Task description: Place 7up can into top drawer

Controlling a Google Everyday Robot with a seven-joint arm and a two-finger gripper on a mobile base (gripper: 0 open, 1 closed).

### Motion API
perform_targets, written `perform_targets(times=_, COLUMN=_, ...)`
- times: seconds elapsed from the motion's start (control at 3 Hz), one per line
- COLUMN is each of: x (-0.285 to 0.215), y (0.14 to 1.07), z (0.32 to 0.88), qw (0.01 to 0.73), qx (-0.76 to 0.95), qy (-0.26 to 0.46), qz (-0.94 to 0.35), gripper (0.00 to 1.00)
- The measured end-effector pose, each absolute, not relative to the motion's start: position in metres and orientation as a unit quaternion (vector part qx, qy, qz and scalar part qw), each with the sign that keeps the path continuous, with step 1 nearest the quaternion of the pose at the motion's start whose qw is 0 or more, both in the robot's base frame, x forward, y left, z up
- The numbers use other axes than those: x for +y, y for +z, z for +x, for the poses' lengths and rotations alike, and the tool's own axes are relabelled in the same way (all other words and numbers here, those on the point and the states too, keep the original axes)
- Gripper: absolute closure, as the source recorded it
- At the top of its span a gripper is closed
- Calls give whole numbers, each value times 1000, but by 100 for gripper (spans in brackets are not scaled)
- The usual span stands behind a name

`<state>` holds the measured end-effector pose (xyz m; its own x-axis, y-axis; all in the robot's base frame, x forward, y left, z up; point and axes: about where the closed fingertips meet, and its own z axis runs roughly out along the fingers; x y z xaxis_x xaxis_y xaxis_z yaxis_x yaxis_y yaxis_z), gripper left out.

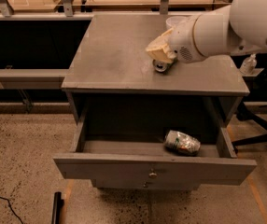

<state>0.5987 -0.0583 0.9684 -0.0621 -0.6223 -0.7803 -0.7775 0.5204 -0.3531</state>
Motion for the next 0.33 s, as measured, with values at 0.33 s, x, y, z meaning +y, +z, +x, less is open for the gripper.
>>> perform_targets(times=0.33, x=-56, y=969, z=597, qw=485, qx=723, qy=80, qz=-485, gripper=56)
